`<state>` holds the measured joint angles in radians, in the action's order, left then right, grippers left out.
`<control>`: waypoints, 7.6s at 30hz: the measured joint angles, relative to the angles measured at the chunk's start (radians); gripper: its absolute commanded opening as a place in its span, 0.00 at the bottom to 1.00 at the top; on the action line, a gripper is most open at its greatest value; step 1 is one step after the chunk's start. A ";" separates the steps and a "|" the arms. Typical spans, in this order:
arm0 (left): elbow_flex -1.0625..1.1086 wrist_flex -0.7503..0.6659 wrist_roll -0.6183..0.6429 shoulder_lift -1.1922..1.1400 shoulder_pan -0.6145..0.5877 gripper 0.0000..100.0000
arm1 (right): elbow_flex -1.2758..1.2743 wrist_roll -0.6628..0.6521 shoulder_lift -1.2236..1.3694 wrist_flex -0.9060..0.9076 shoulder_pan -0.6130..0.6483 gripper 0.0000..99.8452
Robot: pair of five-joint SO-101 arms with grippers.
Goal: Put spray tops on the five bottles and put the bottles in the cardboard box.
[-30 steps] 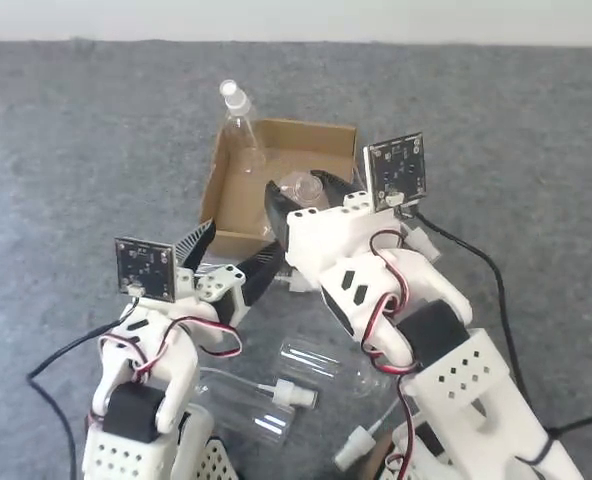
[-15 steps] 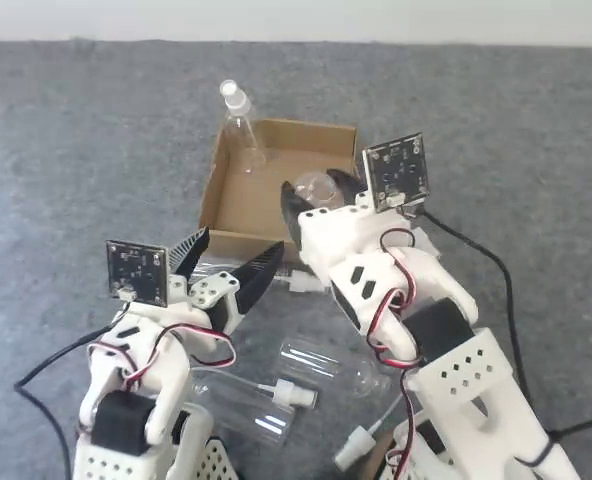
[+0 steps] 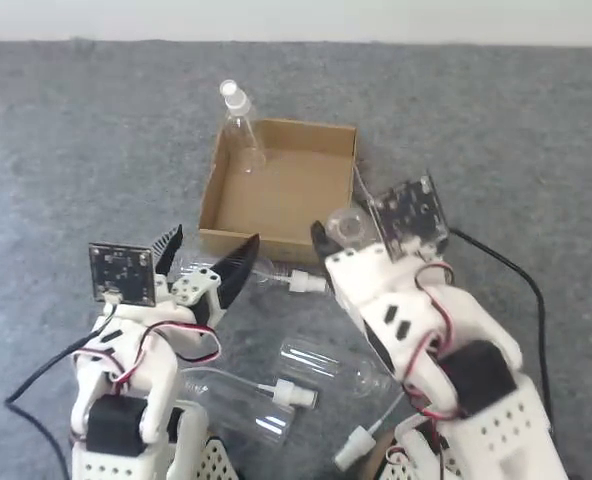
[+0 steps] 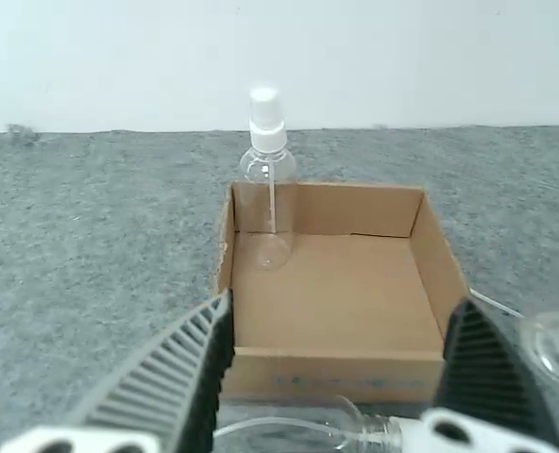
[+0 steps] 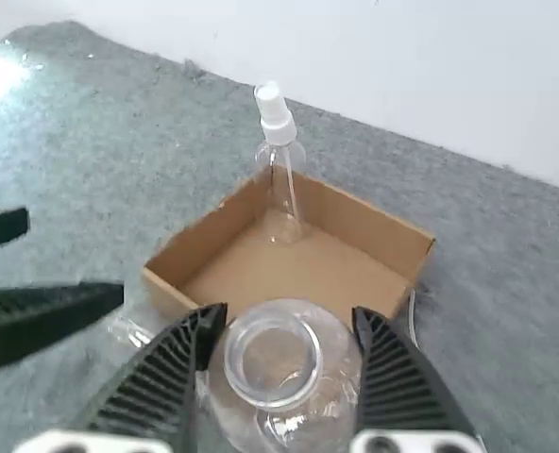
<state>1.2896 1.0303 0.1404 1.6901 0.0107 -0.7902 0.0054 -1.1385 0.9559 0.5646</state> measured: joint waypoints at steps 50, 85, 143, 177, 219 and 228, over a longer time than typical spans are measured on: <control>-0.608 0.503 -0.555 -0.783 0.203 0.24 | -0.135 -0.081 -0.061 0.044 -0.741 0.08; -0.542 0.368 -0.715 -0.918 0.542 0.24 | -0.137 -0.081 -0.061 0.009 -0.930 0.08; -1.585 -0.031 -0.839 -2.348 0.697 0.24 | -0.118 -0.081 -0.061 0.008 -1.198 0.08; -2.702 0.477 -0.830 -3.012 0.697 0.27 | -0.118 -0.081 -0.061 0.008 -1.198 0.08; -2.912 0.623 -0.566 -3.023 0.758 0.26 | -0.118 -0.089 -0.061 0.008 -1.198 0.08; -2.914 0.336 -0.273 -3.069 0.712 0.26 | -0.118 -0.089 -0.061 0.008 -1.178 0.08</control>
<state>-1.6241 1.3663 -0.1327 -1.3786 0.7227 -0.9083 -0.0836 -1.1999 0.9636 -0.6137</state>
